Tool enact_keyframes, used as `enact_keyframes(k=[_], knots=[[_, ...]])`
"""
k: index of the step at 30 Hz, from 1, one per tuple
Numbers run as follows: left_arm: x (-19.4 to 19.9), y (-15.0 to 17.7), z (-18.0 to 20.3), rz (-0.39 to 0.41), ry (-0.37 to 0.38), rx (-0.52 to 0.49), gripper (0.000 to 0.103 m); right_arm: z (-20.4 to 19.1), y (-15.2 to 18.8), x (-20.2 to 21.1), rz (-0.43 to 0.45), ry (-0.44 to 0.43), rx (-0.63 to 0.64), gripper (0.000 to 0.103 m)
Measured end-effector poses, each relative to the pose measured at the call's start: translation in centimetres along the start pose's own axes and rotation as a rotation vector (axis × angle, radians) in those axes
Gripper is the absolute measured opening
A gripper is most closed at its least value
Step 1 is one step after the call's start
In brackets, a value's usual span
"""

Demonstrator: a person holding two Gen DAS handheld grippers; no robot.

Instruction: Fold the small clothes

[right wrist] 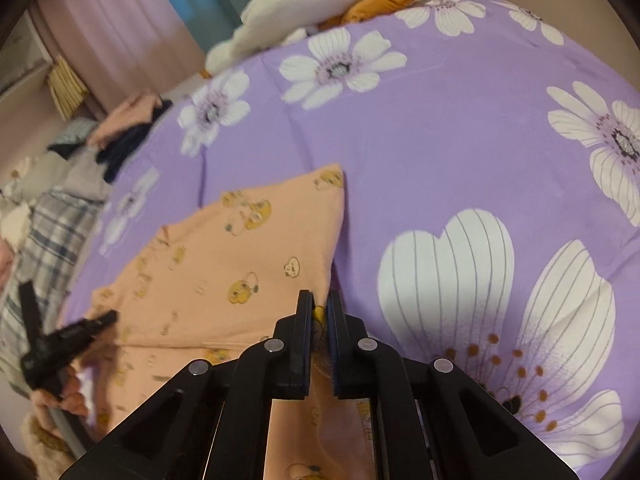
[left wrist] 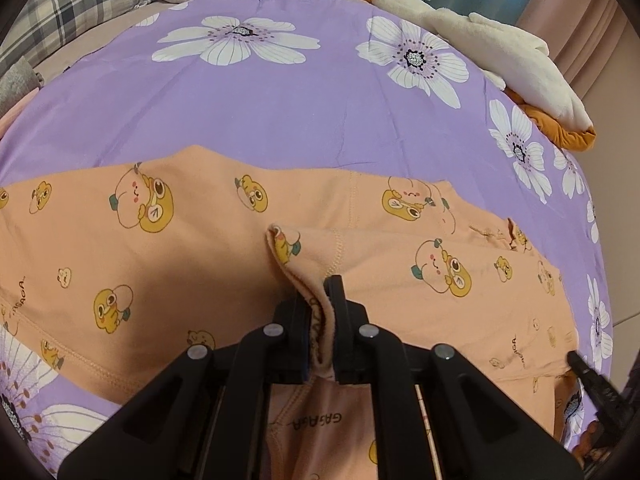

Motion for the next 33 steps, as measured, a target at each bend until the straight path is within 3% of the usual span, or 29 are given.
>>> enact_keyframes(k=[8,14,18,24,27,31,33], knots=[[1.0,0.2,-0.6,-0.016,-0.001,0.021,0.013,0.4,0.6,-1.1,-0.029,0.022,0.003,0.007],[2.3,0.2,-1.9,0.006,-0.057,0.012,0.013,0.4,0.6,-1.2,-0.027,0.024,0.004,0.007],[2.9,0.0,-3.3,0.026,-0.144,0.023,0.009,0.4,0.6,-1.1,-0.026,0.027,0.005,0.007],[5.0,-0.3,-2.0,0.059,-0.074,0.022,0.011,0.4,0.6,-1.1,-0.026,0.027,0.005,0.007],[6.0,-0.2,-0.6,0.075,-0.023,0.013,0.023,0.4,0.6,-1.1,-0.026,0.027,0.006,0.007],[5.6,1.0,2.2,0.033,0.08,-0.058,0.024,0.4,0.6,-1.1,-0.025,0.028,0.007,0.007],[4.7,1.8,3.0,0.005,0.078,-0.09,0.023,0.4,0.6,-1.1,-0.025,0.027,0.007,0.007]])
Point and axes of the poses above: each gripper's, at about its wrist camera, not at the fingertips, and x roughly against the way its jaws point, z to its right, y to its underside, the point moved 6 cm from there along -x, roughly the way its jaws point, and after that the axes turned 1 degree about x, right-handed, at the moved point
